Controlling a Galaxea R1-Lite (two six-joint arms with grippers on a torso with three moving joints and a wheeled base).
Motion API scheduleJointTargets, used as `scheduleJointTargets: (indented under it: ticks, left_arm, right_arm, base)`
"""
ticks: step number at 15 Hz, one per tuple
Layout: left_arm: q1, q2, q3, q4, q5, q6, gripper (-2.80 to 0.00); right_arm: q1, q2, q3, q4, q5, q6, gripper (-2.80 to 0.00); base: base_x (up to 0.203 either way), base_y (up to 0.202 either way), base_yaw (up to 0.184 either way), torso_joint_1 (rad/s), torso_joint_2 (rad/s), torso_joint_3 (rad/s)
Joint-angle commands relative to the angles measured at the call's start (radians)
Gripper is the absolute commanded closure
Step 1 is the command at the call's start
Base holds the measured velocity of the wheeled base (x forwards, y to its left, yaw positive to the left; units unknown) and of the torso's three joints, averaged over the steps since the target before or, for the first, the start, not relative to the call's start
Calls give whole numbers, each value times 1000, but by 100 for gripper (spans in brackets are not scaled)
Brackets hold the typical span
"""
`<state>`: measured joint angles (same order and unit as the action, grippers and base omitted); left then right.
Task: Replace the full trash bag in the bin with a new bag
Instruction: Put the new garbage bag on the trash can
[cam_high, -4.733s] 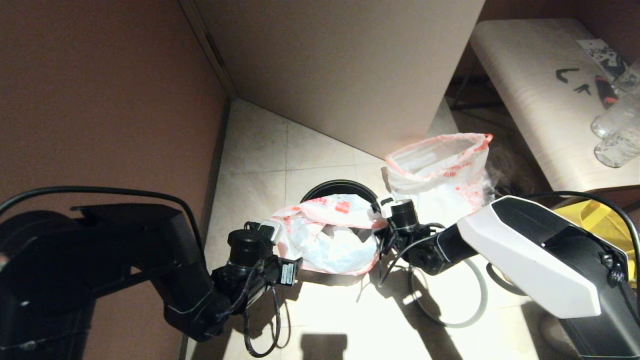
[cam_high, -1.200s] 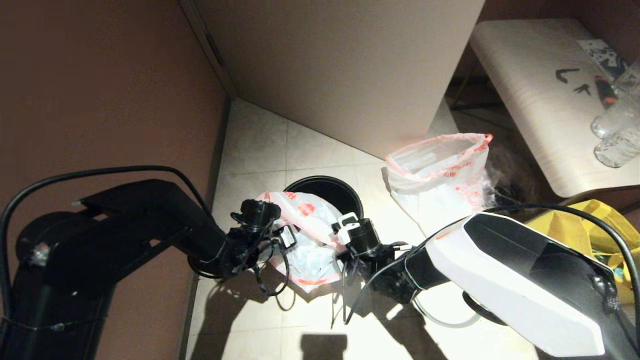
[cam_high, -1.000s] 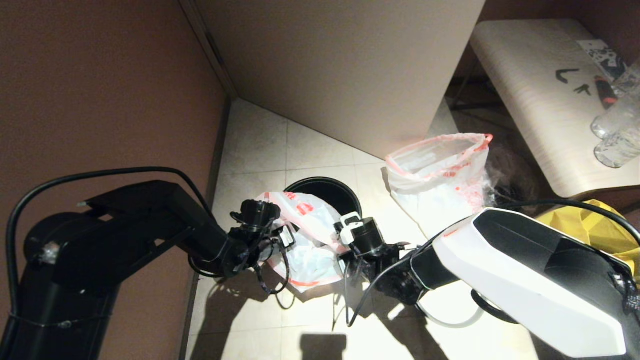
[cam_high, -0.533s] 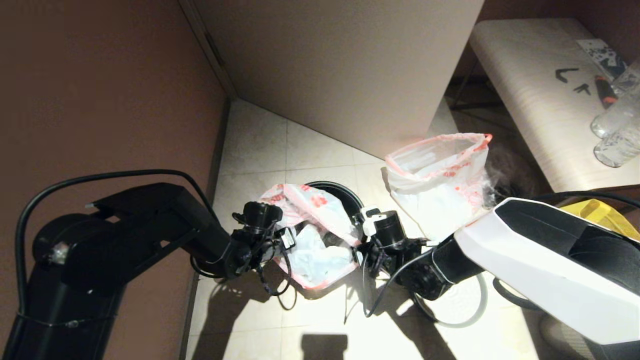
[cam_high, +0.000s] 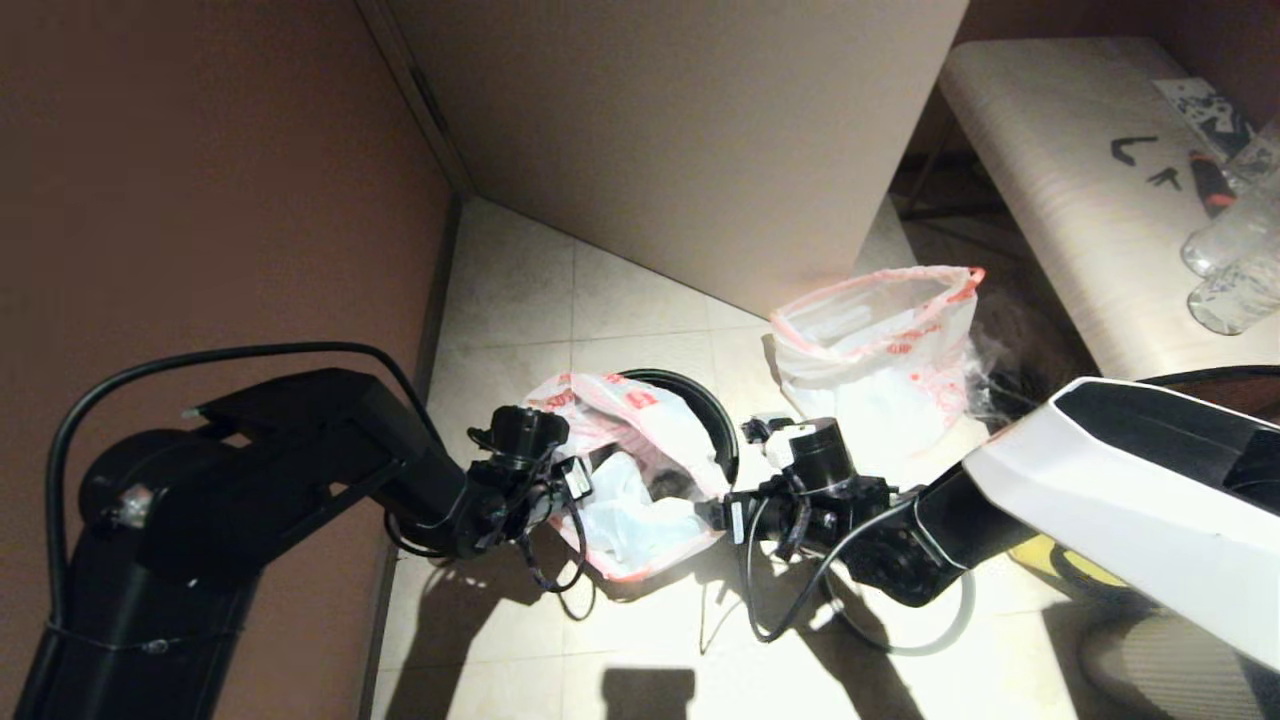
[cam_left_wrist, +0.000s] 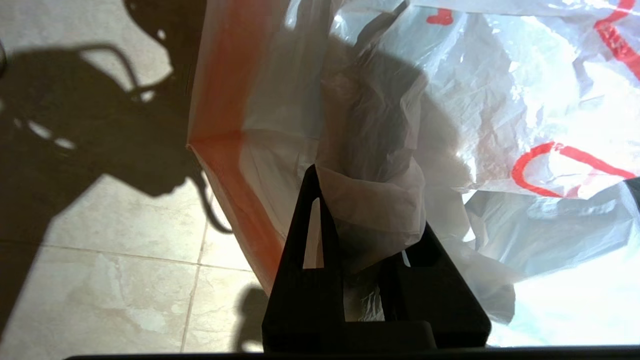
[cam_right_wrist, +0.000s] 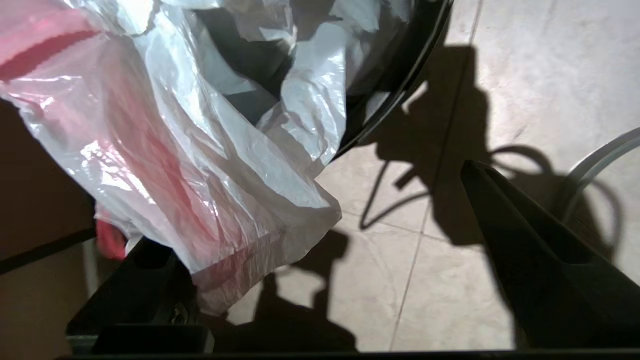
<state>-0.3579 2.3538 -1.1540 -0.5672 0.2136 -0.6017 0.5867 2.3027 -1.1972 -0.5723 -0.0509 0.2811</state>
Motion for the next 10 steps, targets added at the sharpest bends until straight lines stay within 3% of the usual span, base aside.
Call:
scheduleJointTargets:
  ticks: [1, 6, 10]
  left_arm:
    - [0, 4, -1, -4, 3, -4, 0]
    - [1, 12, -7, -3, 15, -4, 0]
    - [0, 15, -9, -3, 16, -3, 0]
  right_arm:
    - [-12, -37, 27, -3, 36, 16, -280]
    - [-25, -87, 64, -3, 255, 154, -280]
    - [-76, -137, 107, -1, 515, 254, -280]
  base:
    - [0, 0, 0, 0, 0, 0]
    - [0, 0, 0, 0, 0, 0]
    - [0, 0, 0, 0, 0, 0]
